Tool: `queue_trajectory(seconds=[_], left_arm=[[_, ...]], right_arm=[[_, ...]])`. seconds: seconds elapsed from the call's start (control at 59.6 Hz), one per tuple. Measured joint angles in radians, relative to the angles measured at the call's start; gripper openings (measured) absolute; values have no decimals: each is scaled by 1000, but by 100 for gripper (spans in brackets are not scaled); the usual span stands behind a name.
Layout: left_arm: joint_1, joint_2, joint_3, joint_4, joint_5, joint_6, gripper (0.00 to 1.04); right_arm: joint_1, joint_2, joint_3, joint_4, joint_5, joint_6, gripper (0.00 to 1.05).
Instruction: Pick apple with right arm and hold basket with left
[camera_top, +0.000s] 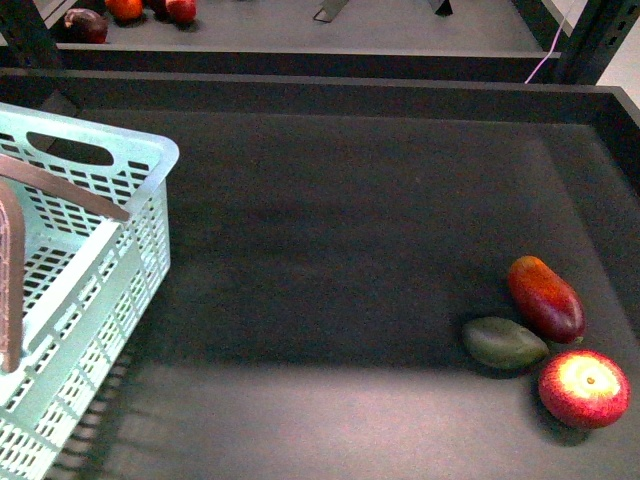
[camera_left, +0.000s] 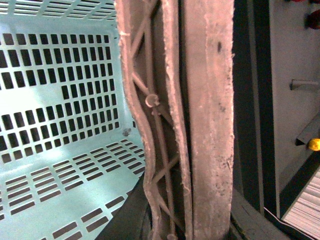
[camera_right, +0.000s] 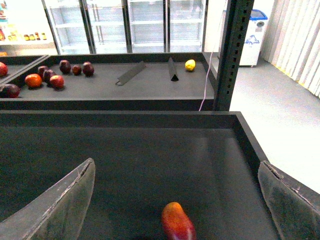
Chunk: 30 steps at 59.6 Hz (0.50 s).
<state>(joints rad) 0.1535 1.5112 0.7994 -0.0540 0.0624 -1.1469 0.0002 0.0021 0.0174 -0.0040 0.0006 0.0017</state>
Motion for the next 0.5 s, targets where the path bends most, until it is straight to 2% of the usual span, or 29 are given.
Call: queue_trajectory(seconds=[0.218,0.503], left_arm=[[-105,-183,8,-114,-2,11,19],[-344,-229,132,-192,-10,23,19]], right_arm=[[0,0,0,0,0,0,96],[0,0,0,0,0,0,96]])
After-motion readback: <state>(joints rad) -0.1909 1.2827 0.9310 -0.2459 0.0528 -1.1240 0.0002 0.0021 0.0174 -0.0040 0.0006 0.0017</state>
